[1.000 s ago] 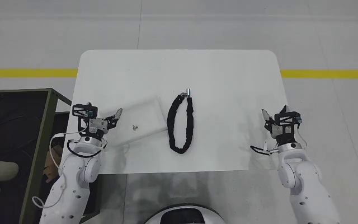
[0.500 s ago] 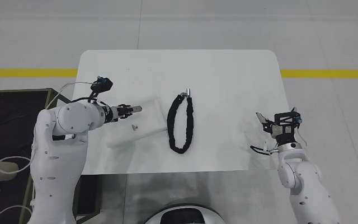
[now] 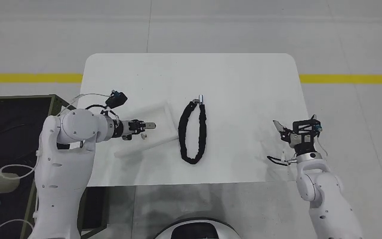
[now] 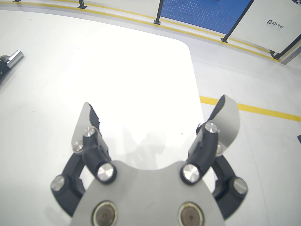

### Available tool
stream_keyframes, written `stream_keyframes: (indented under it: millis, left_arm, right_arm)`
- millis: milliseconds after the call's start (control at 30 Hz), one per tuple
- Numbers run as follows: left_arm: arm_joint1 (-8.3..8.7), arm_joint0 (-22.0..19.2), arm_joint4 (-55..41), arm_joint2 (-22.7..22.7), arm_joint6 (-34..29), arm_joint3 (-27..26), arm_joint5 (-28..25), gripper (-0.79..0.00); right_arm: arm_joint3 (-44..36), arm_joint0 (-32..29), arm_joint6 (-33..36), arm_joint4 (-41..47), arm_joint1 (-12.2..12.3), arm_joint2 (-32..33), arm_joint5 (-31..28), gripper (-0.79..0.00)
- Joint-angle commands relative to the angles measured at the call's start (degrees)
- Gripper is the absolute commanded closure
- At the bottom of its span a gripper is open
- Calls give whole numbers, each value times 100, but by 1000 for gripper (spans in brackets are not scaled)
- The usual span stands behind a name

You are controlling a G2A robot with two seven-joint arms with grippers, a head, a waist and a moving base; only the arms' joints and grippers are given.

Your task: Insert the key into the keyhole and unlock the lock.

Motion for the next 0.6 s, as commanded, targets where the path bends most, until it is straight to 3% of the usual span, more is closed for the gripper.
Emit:
stream_keyframes:
  millis: [0, 100, 300, 400, 567]
  left_arm:
    - [22, -22, -25, 20, -16, 49, -24, -785]
    - [67, -71, 114, 121, -77, 63, -85, -748]
    - [109, -27, 281, 460, -36, 67, -45, -536]
    - [130, -27, 320, 551, -7, 110, -15, -502]
    - [170, -65, 597, 686, 32, 161, 24, -372]
  right_arm:
    - [0, 0, 0, 0, 0, 0, 0, -785]
    - [0, 0, 0, 0, 0, 0, 0, -785]
    - [0, 0, 0, 0, 0, 0, 0, -785]
    - [0, 0, 0, 0, 0, 0, 0, -785]
    - [0, 0, 0, 0, 0, 0, 0, -785]
